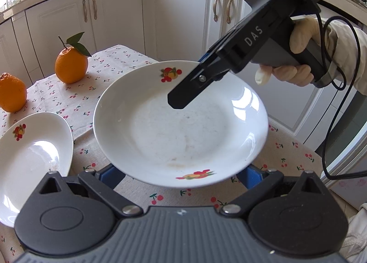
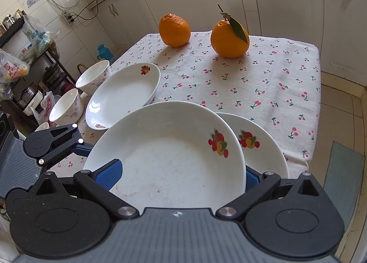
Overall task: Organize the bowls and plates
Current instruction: 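Lift the fruit-decal plate with the right gripper and carry it toward the stained plate, then lower the fruit-decal plate onto the stained plate and open the right gripper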
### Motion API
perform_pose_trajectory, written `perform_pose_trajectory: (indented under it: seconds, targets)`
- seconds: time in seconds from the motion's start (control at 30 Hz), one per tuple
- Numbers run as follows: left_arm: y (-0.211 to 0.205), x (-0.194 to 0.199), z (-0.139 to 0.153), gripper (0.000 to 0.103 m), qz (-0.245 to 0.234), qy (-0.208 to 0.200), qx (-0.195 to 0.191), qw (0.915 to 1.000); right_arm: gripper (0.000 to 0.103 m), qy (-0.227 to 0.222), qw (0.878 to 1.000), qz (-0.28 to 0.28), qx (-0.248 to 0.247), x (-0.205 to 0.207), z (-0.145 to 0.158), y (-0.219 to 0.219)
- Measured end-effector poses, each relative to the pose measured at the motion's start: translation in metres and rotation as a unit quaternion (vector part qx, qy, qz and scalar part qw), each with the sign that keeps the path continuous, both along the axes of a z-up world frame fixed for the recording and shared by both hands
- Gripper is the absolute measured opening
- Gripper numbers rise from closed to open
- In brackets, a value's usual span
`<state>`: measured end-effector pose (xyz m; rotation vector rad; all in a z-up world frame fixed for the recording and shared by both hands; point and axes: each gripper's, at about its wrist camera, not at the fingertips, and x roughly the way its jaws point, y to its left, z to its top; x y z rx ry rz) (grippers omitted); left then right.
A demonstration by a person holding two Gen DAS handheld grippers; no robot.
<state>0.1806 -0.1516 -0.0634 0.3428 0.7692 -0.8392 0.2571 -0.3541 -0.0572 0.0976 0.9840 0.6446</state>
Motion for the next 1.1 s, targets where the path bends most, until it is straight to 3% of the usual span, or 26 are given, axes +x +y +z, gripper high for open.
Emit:
perform_pose_trajectory:
  seconds: [1.1]
  targets:
    - [-0.019, 0.015, -0.011, 0.101, -0.019, -0.012, 0.017, 0.9996, 0.103, 0.022, 0.999, -0.027, 0.007, -0.004, -0.017, -0.025]
